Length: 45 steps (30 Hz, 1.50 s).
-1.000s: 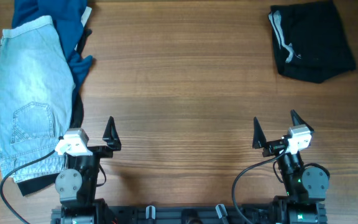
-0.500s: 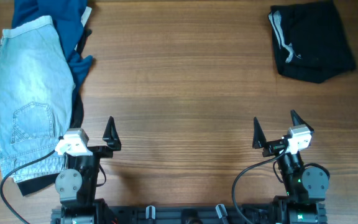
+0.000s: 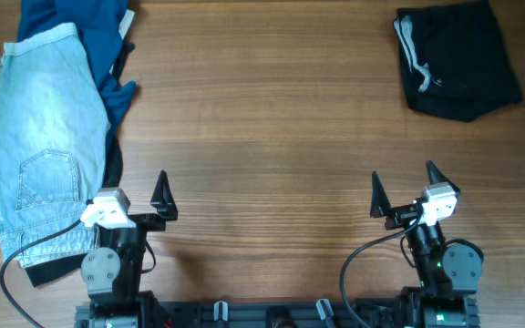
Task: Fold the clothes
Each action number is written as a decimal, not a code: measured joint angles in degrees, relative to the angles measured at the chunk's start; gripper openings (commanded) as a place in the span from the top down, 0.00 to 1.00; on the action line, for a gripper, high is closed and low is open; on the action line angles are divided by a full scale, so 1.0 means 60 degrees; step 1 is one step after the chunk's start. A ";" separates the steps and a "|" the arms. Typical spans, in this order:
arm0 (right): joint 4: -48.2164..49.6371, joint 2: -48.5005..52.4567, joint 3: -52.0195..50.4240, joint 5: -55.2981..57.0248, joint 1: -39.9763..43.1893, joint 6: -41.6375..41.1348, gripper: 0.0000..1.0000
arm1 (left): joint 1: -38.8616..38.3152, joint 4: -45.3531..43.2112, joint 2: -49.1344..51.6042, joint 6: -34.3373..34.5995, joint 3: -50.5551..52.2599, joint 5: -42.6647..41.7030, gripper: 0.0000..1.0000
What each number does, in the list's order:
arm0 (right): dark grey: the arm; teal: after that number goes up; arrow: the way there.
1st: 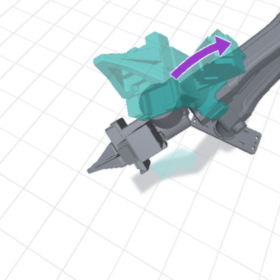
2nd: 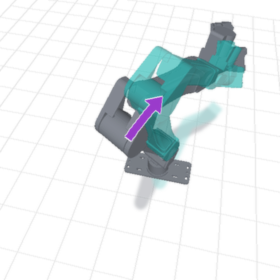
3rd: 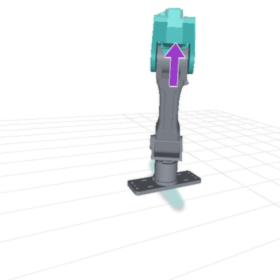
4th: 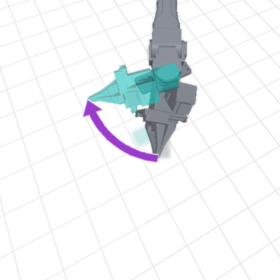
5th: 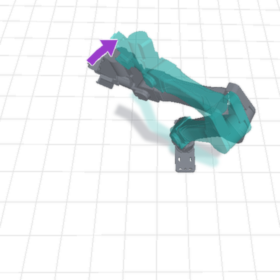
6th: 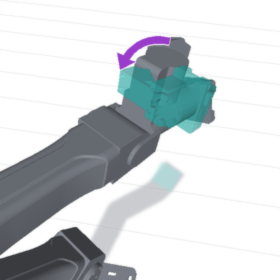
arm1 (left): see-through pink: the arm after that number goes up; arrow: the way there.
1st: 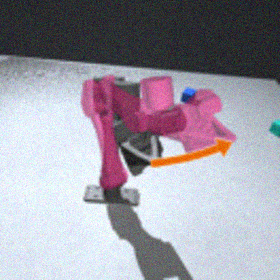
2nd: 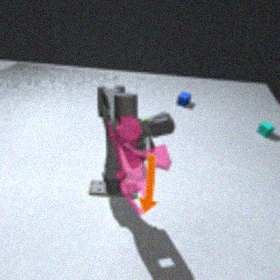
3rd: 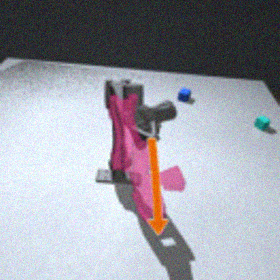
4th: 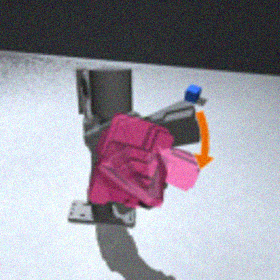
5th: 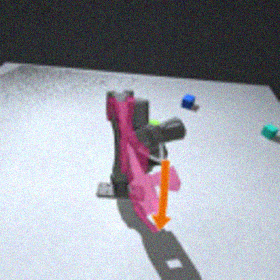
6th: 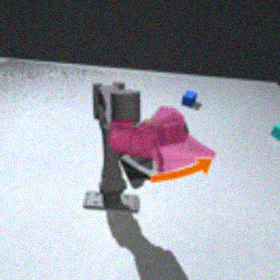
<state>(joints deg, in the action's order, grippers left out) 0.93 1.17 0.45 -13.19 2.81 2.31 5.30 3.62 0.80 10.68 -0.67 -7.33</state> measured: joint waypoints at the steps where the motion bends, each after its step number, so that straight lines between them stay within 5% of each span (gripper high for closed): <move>1: 0.0000 0.0000 0.0000 0.0000 0.0000 0.0000 0.00 | 0.0000 0.0000 0.0000 0.0000 0.0000 0.0000 0.00; 45: -0.0007 0.0000 0.0000 0.0182 0.0000 0.0000 0.00 | 0.0000 0.0000 0.0000 0.0000 0.0000 0.0000 0.00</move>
<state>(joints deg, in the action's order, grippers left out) 0.89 1.17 0.45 -12.10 2.81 2.31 5.30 3.62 0.80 10.68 -0.67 -7.33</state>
